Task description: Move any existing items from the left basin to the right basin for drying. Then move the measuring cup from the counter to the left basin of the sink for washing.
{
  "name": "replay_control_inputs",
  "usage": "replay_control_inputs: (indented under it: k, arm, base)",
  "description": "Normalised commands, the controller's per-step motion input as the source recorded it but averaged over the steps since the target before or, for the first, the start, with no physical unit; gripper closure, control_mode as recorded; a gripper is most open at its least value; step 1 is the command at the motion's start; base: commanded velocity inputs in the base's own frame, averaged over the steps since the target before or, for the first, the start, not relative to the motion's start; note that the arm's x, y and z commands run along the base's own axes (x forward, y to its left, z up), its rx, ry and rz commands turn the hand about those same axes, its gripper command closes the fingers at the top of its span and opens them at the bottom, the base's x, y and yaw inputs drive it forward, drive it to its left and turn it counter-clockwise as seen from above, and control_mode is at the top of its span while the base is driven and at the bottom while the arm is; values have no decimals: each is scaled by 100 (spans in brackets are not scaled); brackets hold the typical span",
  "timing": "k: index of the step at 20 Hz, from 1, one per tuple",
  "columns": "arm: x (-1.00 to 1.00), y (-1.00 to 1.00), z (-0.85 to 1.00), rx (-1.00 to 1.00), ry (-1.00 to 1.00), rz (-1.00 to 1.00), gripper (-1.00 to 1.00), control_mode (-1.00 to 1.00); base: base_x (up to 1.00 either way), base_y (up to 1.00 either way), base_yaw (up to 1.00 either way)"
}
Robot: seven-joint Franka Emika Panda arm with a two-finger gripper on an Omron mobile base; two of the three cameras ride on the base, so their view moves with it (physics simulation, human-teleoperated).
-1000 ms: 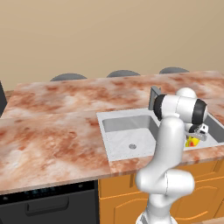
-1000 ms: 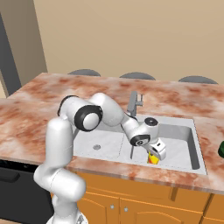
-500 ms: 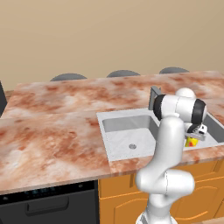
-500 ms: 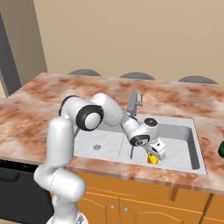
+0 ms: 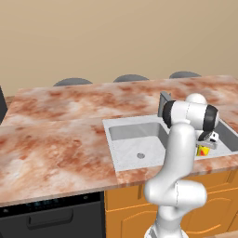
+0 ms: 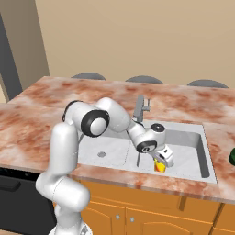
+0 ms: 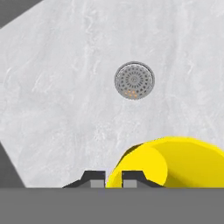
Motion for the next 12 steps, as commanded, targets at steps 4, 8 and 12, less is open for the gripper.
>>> replay_control_inputs:
  k: [4, 8, 12]
  arm:
    - [0, 0, -1, 3, 0, 0, -100, -100]
    - [0, 0, 1, 2, 0, 0, -100, -100]
    - [0, 1, 7, 0, 1, 0, -100, -100]
  base:
    - [0, 0, 0]
    - [0, 0, 0]
    - [0, 0, 0]
